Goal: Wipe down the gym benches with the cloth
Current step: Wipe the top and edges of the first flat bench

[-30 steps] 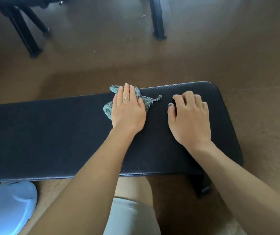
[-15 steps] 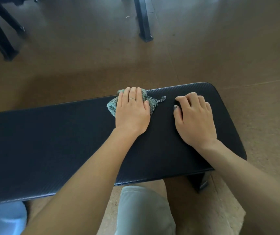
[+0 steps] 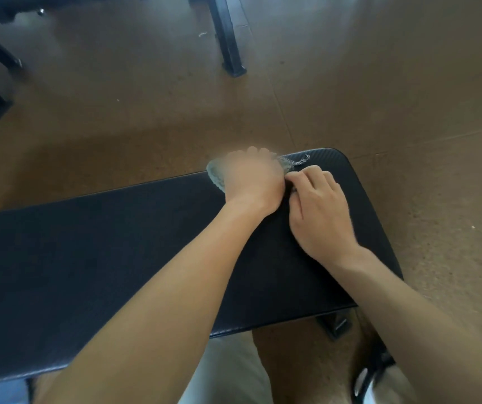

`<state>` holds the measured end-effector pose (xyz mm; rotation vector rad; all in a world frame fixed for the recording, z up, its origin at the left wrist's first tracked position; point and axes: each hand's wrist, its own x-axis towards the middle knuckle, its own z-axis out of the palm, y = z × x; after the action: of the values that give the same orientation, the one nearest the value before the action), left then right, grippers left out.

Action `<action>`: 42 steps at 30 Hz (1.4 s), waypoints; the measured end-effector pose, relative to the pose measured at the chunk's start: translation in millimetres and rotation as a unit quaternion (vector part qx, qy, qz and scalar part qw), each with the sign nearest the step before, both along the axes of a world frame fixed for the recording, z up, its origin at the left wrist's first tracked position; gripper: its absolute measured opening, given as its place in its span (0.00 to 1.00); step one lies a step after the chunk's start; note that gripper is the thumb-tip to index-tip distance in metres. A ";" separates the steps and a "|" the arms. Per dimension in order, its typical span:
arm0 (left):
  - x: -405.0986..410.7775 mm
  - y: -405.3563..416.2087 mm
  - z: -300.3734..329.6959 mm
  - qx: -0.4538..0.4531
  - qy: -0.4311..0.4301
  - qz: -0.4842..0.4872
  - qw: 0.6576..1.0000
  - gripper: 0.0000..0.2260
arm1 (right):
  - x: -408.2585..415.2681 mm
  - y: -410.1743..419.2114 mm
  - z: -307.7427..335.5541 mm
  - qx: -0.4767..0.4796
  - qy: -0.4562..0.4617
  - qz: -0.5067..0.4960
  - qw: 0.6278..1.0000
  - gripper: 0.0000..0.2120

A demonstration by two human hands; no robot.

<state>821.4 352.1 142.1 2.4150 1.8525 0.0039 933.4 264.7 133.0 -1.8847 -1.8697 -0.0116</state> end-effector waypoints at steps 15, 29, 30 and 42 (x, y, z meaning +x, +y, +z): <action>-78.8 3.3 -1.1 0.004 -0.026 0.131 0.991 0.13 | 41.0 16.8 7.7 -0.213 0.047 -0.062 0.974 0.25; -30.1 -11.3 1.8 -0.001 -0.096 -0.049 0.994 0.19 | 70.6 18.3 24.8 -0.177 0.418 -0.143 0.880 0.23; -39.3 -8.5 1.4 -0.009 -0.089 -0.022 0.996 0.18 | 72.4 17.3 24.0 -0.190 0.420 -0.143 0.876 0.23; 94.3 -6.3 -4.3 0.012 -0.014 -0.054 0.998 0.19 | 84.2 27.3 9.8 -0.186 0.648 -0.192 0.714 0.26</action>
<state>915.6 345.9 137.8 2.5146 1.7176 0.0506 1017.5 292.1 142.8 -1.6317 -0.4877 1.2762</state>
